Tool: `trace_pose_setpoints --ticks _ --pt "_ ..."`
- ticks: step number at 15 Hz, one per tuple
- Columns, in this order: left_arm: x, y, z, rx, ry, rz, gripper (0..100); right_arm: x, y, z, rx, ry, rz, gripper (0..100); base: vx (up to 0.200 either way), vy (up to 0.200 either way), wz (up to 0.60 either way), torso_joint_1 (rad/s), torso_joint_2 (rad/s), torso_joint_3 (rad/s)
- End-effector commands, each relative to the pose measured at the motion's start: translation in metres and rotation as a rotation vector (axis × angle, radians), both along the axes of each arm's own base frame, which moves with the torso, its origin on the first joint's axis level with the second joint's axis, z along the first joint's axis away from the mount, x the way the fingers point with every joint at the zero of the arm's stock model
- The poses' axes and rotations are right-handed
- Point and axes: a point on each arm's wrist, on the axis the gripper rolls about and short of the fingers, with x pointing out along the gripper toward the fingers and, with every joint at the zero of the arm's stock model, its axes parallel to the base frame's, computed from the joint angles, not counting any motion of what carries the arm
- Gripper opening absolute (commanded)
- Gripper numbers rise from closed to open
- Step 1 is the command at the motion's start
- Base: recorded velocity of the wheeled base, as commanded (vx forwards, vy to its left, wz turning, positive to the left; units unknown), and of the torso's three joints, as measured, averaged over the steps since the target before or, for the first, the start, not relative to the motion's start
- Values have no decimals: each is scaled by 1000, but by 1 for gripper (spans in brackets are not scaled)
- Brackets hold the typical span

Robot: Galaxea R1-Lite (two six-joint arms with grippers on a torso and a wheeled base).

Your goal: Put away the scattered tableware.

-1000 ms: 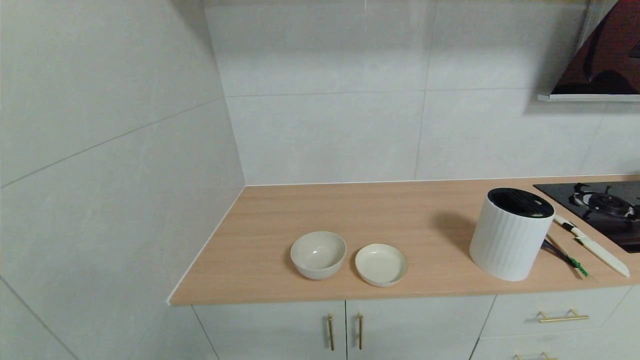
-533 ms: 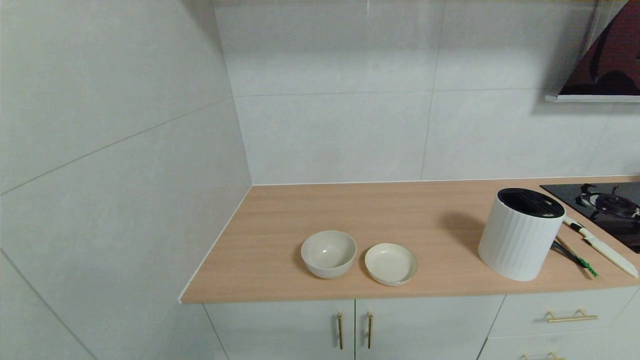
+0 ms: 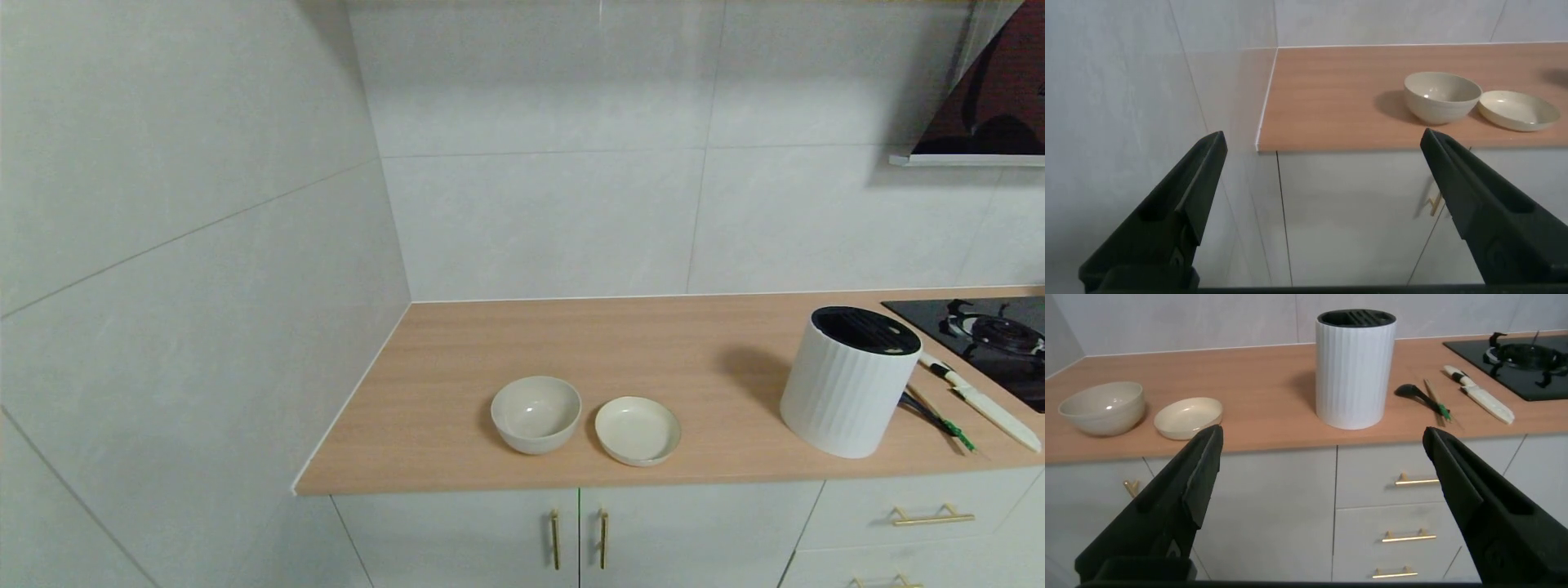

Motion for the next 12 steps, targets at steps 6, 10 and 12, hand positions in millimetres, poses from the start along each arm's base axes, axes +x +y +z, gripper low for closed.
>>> trace_pose_setpoints --ticks 6,10,12 --pt "0 0 0 -1 0 1 100 0 0 0 0 1 0 100 0 0 0 0 0 0" --pt "0 0 0 -1 0 1 100 0 0 0 0 1 0 100 0 0 0 -110 232 123" --pt "0 0 0 -1 0 1 100 0 0 0 0 1 0 100 0 0 0 -158 354 185"
